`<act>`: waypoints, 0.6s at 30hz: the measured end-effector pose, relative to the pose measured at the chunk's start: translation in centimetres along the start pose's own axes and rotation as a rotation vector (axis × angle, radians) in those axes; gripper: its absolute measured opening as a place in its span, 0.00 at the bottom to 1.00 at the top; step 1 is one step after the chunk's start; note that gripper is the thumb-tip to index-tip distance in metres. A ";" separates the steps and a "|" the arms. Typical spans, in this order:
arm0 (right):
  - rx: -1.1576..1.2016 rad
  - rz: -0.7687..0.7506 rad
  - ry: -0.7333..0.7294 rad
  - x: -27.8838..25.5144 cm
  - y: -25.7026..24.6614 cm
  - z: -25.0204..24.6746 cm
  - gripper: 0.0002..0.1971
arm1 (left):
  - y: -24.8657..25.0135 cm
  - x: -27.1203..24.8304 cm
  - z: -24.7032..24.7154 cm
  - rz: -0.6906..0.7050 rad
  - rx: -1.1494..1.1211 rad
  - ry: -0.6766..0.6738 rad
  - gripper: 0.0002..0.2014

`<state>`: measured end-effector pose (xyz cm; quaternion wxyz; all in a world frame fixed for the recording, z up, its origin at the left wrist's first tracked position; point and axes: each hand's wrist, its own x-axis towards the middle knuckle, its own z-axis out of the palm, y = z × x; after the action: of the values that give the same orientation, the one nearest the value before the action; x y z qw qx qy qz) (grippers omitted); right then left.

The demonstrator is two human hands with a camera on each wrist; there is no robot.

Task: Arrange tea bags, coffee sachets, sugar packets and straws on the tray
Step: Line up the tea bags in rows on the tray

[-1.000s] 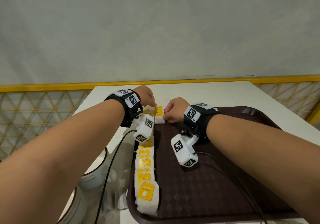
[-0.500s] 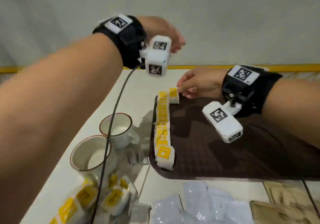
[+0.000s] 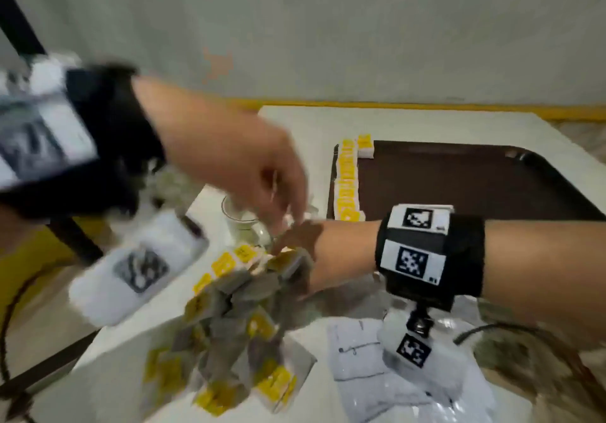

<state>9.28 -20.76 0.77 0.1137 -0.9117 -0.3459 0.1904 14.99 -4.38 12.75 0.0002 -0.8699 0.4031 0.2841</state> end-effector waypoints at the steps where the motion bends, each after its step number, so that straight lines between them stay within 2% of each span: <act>1: 0.011 -0.006 0.023 0.3 -0.1 0.7 0.22 | 1.1 -0.6 4.1 -0.029 0.122 -0.109 0.14; 2: 0.007 -0.014 0.049 0.5 -0.1 1.2 0.24 | 2.4 -0.7 5.8 -0.155 0.104 -0.093 0.17; 3: -0.020 -0.013 0.056 0.5 -0.3 1.4 0.25 | 1.9 -0.7 8.3 -0.060 0.126 -0.158 0.20; 5: -0.108 0.000 0.047 0.6 -0.5 1.8 0.23 | 0.8 -0.5 11.4 -0.040 0.167 -0.213 0.26; 7: -0.155 0.024 0.061 0.8 -0.5 1.8 0.18 | 0.2 0.0 12.3 -0.098 0.179 -0.103 0.24; 8: -0.150 0.050 0.078 0.9 -0.4 1.8 0.16 | 0.3 0.2 12.8 -0.094 0.158 -0.048 0.20; 11: -0.078 0.103 0.138 1.2 0.1 1.5 0.21 | 0.6 0.7 13.5 -0.042 0.145 0.133 0.08; 13: -0.042 0.111 0.139 1.2 0.3 1.5 0.27 | 0.7 1.1 13.3 -0.088 0.134 0.212 0.08; 16: 0.000 0.138 0.153 1.3 0.6 1.7 0.28 | 1.0 1.6 13.5 -0.129 0.087 0.358 0.11; 18: 0.011 0.172 0.159 1.3 0.8 1.8 0.28 | 1.0 1.9 13.7 -0.153 0.058 0.387 0.12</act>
<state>9.91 -20.36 -1.46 0.1289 -0.9496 -0.2554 0.1284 8.54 -3.23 0.57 -0.0306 -0.9359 0.3365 0.0992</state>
